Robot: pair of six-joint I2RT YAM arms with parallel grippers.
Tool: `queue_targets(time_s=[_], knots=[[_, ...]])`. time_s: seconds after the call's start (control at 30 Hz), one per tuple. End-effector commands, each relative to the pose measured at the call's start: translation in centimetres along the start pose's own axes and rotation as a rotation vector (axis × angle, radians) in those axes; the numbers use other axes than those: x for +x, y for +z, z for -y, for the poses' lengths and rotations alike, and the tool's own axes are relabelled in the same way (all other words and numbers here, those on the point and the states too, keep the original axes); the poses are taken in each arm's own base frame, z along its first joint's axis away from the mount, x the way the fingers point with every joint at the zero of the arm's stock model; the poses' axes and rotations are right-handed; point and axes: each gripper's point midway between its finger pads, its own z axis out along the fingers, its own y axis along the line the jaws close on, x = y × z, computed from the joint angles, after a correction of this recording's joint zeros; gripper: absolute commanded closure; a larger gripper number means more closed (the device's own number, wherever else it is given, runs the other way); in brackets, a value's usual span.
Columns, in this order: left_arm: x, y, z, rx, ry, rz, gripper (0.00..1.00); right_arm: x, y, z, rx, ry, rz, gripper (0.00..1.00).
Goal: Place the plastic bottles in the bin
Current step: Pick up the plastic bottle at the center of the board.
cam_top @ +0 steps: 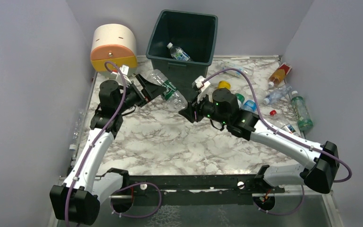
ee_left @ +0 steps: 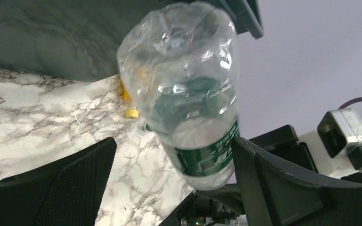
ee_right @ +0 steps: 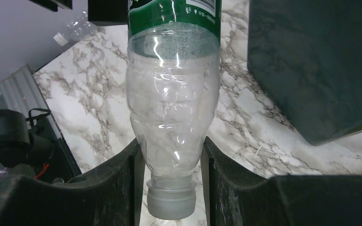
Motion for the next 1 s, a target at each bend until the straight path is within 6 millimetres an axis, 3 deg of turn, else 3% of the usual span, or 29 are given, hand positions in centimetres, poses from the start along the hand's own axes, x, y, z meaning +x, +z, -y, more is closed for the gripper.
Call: queue_targets(time_s=[0.0, 0.4, 0.5, 0.67, 0.73, 0.97], knots=[[-2.1, -0.3, 1.8, 0.068, -0.021, 0.118, 0.01, -2.5, 0.3, -2.6, -0.106, 0.018, 0.057, 0.62], [-1.9, 0.2, 1.7, 0.113, -0.084, 0.121, 0.04, -2.0, 1.2, -4.3, -0.156, 0.024, 0.044, 0.62], [-1.9, 0.2, 1.9, 0.122, -0.086, 0.118, 0.15, -1.5, 1.5, -4.3, -0.151, 0.025, 0.033, 0.62], [-1.8, 0.3, 2.0, 0.119, -0.086, 0.103, 0.41, -1.4, 1.6, -3.9, -0.128, 0.027, 0.031, 0.58], [-1.8, 0.3, 2.0, 0.114, -0.084, 0.099, 0.48, -1.4, 1.6, -3.9, -0.123, 0.028, 0.03, 0.54], [-3.3, 0.6, 3.5, 0.132, -0.042, 0.109, 0.48, -3.5, -0.4, -3.5, -0.087, 0.029, 0.057, 0.26]])
